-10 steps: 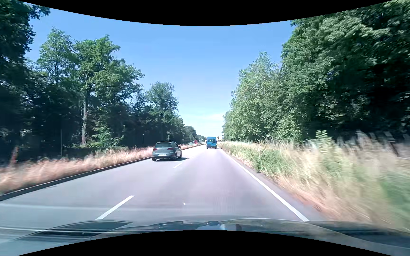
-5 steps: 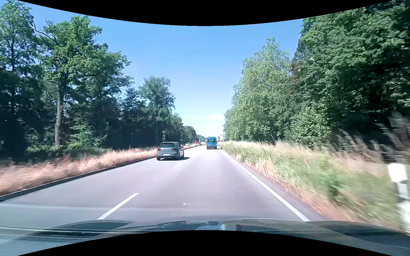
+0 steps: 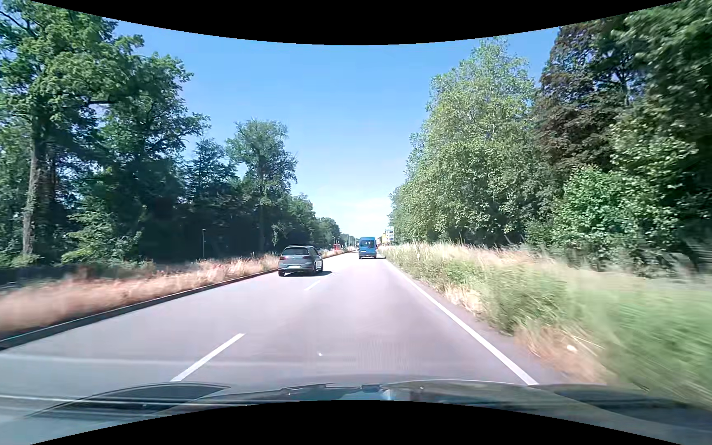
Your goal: Follow the waypoints while adhering to traffic rules and regulations
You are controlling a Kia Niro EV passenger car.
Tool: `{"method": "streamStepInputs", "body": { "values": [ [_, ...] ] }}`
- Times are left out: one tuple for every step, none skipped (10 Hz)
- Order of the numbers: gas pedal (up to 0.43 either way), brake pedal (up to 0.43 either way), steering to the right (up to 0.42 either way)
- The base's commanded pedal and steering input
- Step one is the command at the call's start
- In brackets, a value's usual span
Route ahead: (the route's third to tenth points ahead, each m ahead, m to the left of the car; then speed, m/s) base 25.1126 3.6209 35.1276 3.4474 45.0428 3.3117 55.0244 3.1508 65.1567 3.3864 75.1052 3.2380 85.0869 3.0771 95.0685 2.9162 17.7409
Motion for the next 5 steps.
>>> {"method": "streamStepInputs", "body": {
  "values": [
    [0.118,0.0,-0.001],
    [0.118,0.0,-0.001],
    [0.118,0.0,-0.001],
    [0.118,0.0,-0.001],
    [0.11,0.0,-0.001]
  ]
}}
